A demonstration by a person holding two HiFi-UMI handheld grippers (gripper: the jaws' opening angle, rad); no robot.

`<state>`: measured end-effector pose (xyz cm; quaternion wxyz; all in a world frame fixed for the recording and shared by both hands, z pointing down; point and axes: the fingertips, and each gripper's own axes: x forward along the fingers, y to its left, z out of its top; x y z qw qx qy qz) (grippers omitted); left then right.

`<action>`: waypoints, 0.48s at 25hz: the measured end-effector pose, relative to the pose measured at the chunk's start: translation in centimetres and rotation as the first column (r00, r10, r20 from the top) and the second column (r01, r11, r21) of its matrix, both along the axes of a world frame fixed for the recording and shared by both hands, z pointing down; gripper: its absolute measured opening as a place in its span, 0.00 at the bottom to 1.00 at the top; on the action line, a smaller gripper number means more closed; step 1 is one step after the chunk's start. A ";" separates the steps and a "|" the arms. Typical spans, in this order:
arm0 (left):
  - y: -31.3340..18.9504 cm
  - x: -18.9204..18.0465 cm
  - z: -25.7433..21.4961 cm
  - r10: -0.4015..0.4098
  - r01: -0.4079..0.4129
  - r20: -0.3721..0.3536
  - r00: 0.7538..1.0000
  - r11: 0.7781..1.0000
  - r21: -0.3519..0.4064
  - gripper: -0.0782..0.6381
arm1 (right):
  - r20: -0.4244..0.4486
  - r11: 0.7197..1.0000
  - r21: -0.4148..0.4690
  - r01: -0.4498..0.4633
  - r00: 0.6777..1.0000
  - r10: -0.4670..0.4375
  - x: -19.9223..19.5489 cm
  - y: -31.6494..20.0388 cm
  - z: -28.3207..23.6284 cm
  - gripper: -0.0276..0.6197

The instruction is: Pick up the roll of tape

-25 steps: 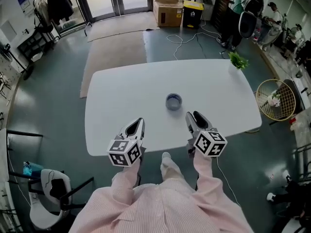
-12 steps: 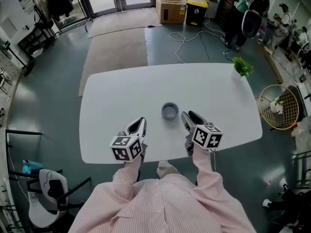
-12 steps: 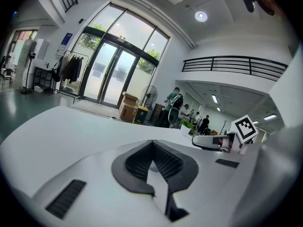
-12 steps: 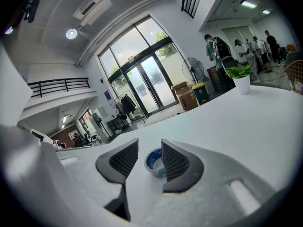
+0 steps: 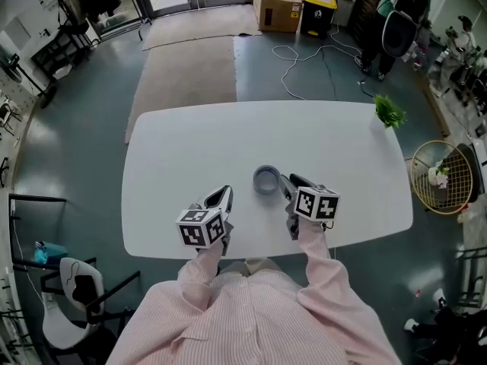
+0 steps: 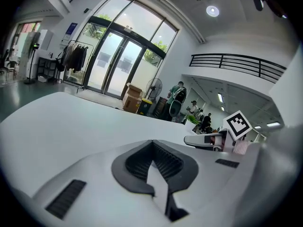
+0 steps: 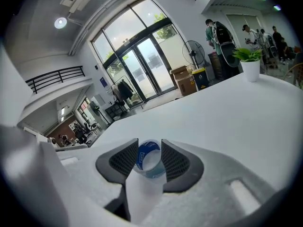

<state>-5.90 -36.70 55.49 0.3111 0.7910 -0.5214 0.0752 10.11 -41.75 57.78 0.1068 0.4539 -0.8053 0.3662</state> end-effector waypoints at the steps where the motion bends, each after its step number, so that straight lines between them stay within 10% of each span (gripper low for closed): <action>1: -0.2 -0.1 0.2 0.000 0.000 -0.001 1.000 1.000 -0.009 0.11 | -0.011 1.000 -0.013 0.006 1.000 -0.006 -0.2 -0.3 0.4 0.27; 12: -2.7 0.5 3.9 0.035 -0.036 -0.010 0.999 0.991 -0.131 0.11 | -0.130 0.985 -0.170 0.034 0.990 -0.056 -0.9 -2.7 5.7 0.27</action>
